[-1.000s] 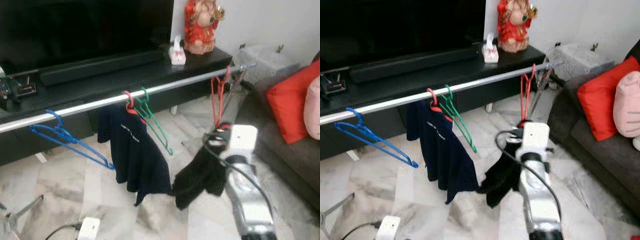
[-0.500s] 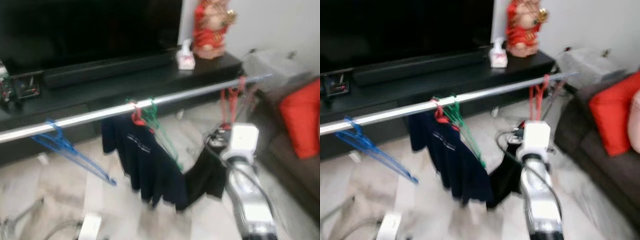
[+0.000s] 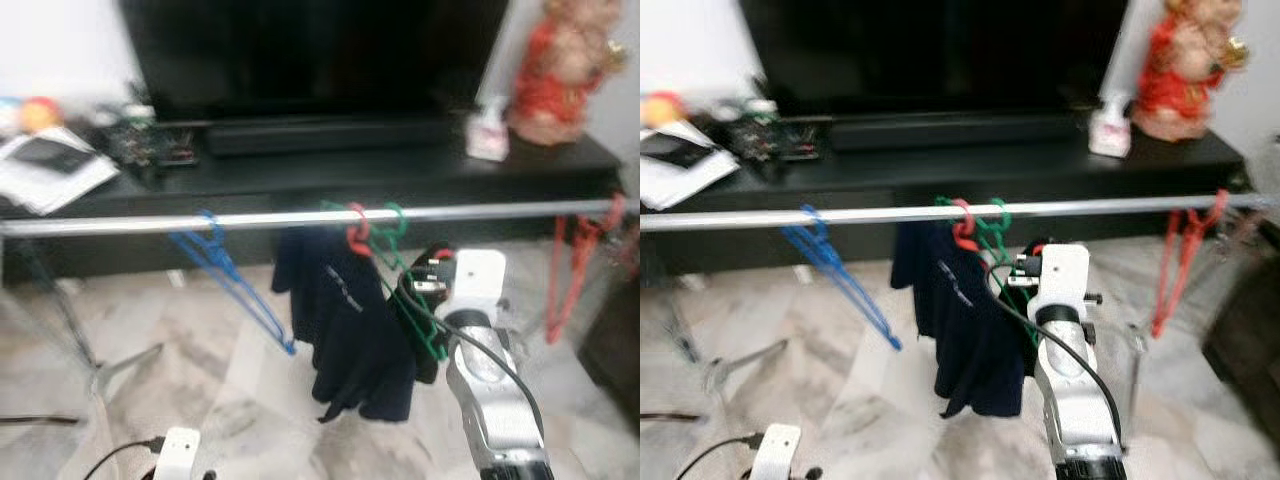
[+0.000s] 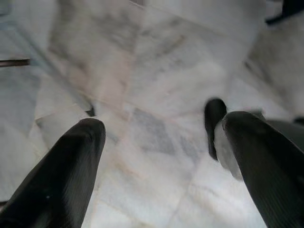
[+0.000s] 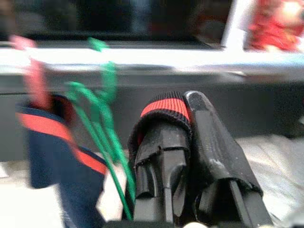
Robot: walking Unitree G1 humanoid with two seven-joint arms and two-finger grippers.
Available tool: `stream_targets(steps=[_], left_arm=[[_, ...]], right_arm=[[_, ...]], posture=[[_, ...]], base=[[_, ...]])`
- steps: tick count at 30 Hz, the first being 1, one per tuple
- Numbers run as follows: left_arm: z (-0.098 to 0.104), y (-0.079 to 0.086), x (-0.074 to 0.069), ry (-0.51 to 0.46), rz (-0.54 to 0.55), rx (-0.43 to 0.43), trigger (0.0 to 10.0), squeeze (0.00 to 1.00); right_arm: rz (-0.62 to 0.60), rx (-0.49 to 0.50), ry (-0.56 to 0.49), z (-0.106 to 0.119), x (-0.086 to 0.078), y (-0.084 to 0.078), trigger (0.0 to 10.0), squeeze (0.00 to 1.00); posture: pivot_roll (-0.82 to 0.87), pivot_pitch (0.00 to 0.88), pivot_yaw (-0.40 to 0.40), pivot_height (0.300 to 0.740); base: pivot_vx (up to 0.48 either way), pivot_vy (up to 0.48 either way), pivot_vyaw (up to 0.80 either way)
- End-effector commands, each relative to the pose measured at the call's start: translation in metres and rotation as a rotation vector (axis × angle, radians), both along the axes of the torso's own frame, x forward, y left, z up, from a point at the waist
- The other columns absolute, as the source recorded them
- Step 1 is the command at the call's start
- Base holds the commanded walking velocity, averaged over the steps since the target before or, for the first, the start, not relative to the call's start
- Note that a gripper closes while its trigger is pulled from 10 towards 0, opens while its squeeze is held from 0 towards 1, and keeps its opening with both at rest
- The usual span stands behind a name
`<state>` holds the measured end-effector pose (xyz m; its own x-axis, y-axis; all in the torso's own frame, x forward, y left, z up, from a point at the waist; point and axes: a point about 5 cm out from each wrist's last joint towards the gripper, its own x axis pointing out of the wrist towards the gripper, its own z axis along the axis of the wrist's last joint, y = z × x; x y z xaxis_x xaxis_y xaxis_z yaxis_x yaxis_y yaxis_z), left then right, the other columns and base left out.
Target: Hang hanger
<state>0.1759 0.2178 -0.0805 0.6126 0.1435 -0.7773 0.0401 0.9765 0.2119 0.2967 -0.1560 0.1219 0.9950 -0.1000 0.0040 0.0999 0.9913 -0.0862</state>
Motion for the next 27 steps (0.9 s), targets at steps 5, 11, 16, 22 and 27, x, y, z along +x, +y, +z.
stream_targets(steps=[5,11,16,22,27], left_arm=[[-0.0056,-0.0026,-0.0102,0.038,0.012,-0.011,10.0,0.00],[-0.0053,-0.0019,-0.0099,0.038,0.011,-0.010,10.0,0.00],[-0.0054,-0.0018,-0.0100,0.041,0.005,-0.012,10.0,0.00],[-0.0053,-0.0020,-0.0098,0.042,-0.007,-0.006,10.0,0.00],[-0.0053,-0.0022,-0.0098,0.042,-0.008,-0.006,10.0,0.00]], right_arm=[[-0.014,-0.008,-0.026,0.0053,-0.0007,-0.0052,10.0,0.00],[-0.022,-0.004,-0.021,0.0044,-0.0008,-0.0060,10.0,0.00],[-0.023,-0.003,-0.018,0.0039,-0.0007,-0.0060,10.0,0.00],[-0.024,-0.003,-0.017,0.0036,-0.0006,-0.0063,10.0,0.00],[-0.020,-0.002,-0.014,0.0032,-0.0006,-0.0057,10.0,0.00]], posture=[[-0.08,0.059,-0.028,0.740],[-0.08,0.061,-0.028,0.740],[-0.07,0.063,-0.029,0.740],[-0.07,0.064,-0.028,0.740],[-0.07,0.064,-0.028,0.740]], base=[[0.000,0.000,0.60],[0.000,0.000,0.00],[0.000,0.000,0.00],[0.000,-0.154,0.00],[0.000,-0.392,0.00]])
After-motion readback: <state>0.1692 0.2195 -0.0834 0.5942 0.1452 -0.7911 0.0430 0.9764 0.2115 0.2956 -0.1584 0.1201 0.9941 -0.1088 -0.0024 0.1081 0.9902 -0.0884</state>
